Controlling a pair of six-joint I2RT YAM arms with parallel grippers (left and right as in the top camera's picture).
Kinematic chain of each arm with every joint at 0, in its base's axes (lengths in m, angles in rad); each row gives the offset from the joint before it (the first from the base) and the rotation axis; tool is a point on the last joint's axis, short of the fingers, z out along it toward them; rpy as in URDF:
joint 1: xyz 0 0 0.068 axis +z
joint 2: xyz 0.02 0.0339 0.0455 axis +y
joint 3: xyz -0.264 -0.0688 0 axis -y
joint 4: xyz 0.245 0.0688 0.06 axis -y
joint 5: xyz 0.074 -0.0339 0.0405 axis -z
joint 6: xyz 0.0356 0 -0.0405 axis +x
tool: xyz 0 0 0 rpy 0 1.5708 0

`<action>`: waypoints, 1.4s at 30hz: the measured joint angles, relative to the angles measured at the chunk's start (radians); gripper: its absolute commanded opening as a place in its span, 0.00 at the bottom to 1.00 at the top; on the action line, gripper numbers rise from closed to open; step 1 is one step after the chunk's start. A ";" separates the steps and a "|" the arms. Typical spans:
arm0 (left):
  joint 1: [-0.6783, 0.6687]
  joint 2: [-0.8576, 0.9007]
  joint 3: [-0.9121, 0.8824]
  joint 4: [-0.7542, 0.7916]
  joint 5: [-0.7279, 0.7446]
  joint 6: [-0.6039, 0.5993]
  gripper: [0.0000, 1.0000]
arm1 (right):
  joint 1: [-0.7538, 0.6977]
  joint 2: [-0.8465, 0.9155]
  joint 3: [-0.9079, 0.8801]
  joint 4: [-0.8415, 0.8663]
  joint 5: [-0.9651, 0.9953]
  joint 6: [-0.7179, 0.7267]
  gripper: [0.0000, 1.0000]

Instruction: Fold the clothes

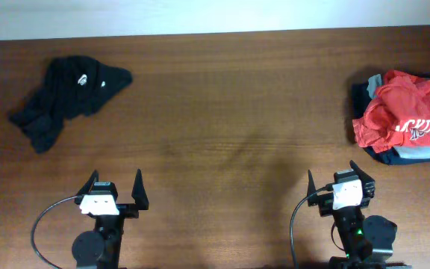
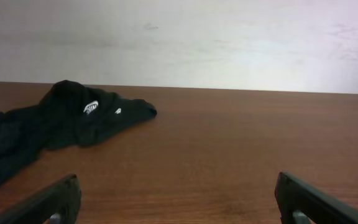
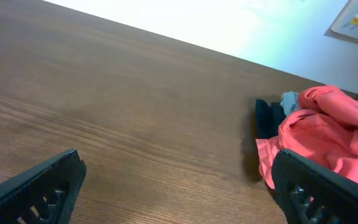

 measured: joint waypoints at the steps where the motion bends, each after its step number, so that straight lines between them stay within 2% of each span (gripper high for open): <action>1: 0.000 0.000 0.000 0.000 0.000 0.000 0.99 | 0.000 0.000 -0.001 0.006 -0.007 0.000 0.99; 7: 0.000 0.000 0.000 0.002 -0.003 0.000 0.99 | 0.000 0.000 -0.006 0.080 -0.144 0.000 0.99; 13: 0.000 0.000 -0.001 0.073 -0.069 0.000 0.99 | 0.001 0.000 -0.006 0.246 -0.254 0.007 0.99; 17: 0.000 0.000 0.003 0.117 -0.020 0.000 0.99 | 0.001 0.000 -0.005 0.320 -0.298 0.099 0.99; 21: 0.000 0.058 0.075 0.048 0.024 0.000 0.99 | 0.001 0.011 0.002 0.321 -0.332 0.151 0.99; 25: 0.000 0.248 0.271 -0.023 0.042 0.000 0.99 | 0.002 0.113 0.076 0.319 -0.374 0.174 0.99; 31: 0.000 0.628 0.658 -0.207 0.122 0.000 0.99 | 0.002 0.422 0.337 0.240 -0.448 0.183 0.99; 34: 0.000 0.840 0.863 -0.319 0.205 0.018 0.99 | 0.003 0.614 0.520 0.122 -0.494 0.183 0.99; 38: 0.000 1.088 1.091 -0.457 0.304 0.066 0.99 | 0.004 0.851 0.774 -0.118 -0.530 0.186 0.98; 42: 0.000 1.255 1.207 -0.515 0.378 0.085 0.99 | 0.004 1.053 1.011 -0.322 -0.544 0.193 0.98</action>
